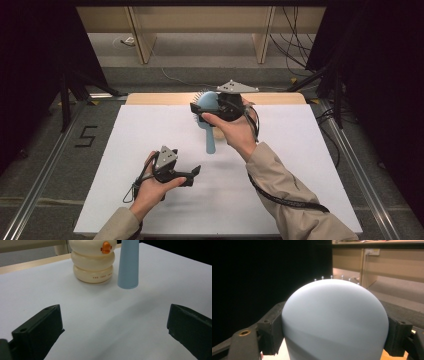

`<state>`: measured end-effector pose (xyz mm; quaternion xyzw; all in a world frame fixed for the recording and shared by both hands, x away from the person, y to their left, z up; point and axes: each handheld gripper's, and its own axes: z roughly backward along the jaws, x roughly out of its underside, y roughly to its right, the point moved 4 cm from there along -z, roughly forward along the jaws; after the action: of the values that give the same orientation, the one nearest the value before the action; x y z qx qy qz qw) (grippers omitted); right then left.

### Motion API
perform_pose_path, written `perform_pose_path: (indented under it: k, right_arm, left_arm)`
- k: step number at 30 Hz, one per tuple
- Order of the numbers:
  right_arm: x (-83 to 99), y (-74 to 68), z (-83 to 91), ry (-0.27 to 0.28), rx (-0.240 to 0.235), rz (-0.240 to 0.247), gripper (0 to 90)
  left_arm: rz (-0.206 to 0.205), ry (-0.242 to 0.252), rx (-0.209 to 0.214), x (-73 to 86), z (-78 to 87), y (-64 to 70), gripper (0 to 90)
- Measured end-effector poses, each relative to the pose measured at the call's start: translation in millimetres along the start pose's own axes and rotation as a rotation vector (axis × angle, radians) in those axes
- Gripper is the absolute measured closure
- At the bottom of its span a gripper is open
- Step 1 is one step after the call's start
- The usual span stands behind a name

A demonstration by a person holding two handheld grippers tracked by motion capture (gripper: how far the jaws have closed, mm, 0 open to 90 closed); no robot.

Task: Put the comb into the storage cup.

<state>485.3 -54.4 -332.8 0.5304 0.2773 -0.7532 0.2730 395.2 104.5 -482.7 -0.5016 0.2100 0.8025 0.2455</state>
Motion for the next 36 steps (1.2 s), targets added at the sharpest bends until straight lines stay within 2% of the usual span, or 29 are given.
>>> perform_pose_path:
  k: [6, 14, 36]
  right_arm:
    - [-0.8, 6.2, 1.5, 0.016, 0.017, -0.005, 21.0]
    - [-1.7, 12.8, 2.2, 0.024, 0.037, -0.007, 21.0]
    - [-6.9, 33.5, 7.4, 0.052, 0.088, -0.021, 21.0]
  left_arm:
    - [0.01, 0.003, -0.023, 3.3, 8.4, -10.0, 0.0]
    - [0.019, 0.011, -0.039, 5.8, 12.5, -15.8, 0.0]
    - [0.016, 0.014, -0.058, 7.5, 13.5, -21.2, 0.0]
